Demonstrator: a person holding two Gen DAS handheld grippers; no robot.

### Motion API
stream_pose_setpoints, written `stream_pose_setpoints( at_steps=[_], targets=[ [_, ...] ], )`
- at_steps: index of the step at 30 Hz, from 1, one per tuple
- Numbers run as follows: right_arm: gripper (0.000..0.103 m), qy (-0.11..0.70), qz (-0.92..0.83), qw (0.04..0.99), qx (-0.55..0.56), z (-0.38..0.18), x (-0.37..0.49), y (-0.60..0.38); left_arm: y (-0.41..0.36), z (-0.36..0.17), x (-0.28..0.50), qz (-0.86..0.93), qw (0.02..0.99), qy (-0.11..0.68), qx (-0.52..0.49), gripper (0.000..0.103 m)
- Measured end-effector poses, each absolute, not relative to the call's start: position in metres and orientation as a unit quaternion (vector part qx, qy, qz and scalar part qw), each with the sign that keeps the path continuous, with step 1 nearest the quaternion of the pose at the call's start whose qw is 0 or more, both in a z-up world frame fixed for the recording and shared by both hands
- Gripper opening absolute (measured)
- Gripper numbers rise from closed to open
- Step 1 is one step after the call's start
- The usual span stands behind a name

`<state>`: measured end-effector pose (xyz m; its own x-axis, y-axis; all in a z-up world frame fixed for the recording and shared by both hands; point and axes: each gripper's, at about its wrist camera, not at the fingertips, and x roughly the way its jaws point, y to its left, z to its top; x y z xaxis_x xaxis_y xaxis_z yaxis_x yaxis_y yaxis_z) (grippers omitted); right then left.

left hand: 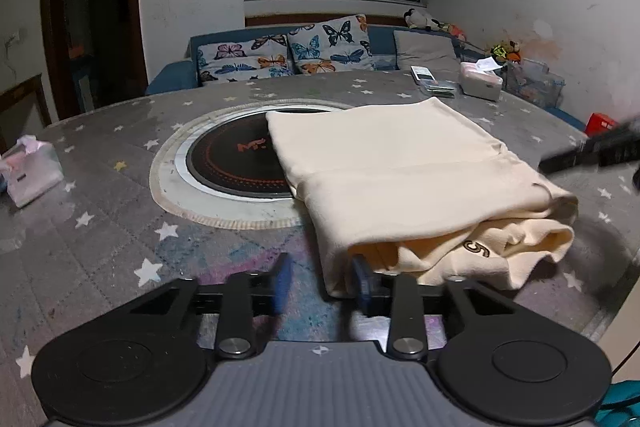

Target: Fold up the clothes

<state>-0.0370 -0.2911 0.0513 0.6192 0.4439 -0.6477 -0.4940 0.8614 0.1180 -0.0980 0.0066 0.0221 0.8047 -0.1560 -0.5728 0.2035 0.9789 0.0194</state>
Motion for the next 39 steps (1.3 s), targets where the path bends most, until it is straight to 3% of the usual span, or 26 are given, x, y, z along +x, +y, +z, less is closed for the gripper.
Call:
stream_pose_setpoints(
  at_steps=[2,7,13,17,20,21,22,23,30,39],
  targets=[
    [0.000,0.328,0.248,0.910,-0.050,0.064,-0.038,-0.293,0.005,0.021,-0.098,-0.092,0.950,0.294,0.049,0.019],
    [0.001,0.346,0.252,0.903,-0.012,0.066,-0.032,-0.305,0.002,0.018,-0.101,-0.094,0.949,0.294,0.061,0.019],
    [0.009,0.391,0.270,0.880,0.019,0.037,-0.033,-0.303,-0.001,0.020,-0.101,-0.095,0.950,0.290,0.065,0.019],
    [0.024,0.402,0.271,0.874,0.040,0.026,-0.029,-0.299,-0.002,0.020,-0.101,-0.091,0.951,0.290,0.063,0.019],
    [0.021,0.407,0.270,0.872,0.034,0.021,-0.029,-0.293,-0.003,0.017,-0.101,-0.089,0.950,0.293,0.067,0.019],
    [0.017,0.405,0.272,0.872,0.027,0.022,-0.030,-0.290,-0.004,0.016,-0.101,-0.088,0.949,0.294,0.070,0.019],
    [0.005,0.402,0.273,0.874,0.017,0.024,-0.032,-0.288,-0.004,0.015,-0.101,-0.088,0.949,0.293,0.073,0.019],
    [0.003,0.397,0.273,0.876,0.005,0.027,-0.033,-0.285,-0.005,0.015,-0.102,-0.086,0.950,0.291,0.078,0.019],
    [0.003,0.326,0.245,0.909,-0.082,0.062,-0.043,-0.281,-0.004,0.019,-0.105,-0.087,0.952,0.278,0.093,0.015],
    [0.009,0.366,0.226,0.900,-0.063,0.037,-0.036,-0.289,0.001,0.018,-0.110,-0.087,0.946,0.291,0.113,0.013]
  ],
)
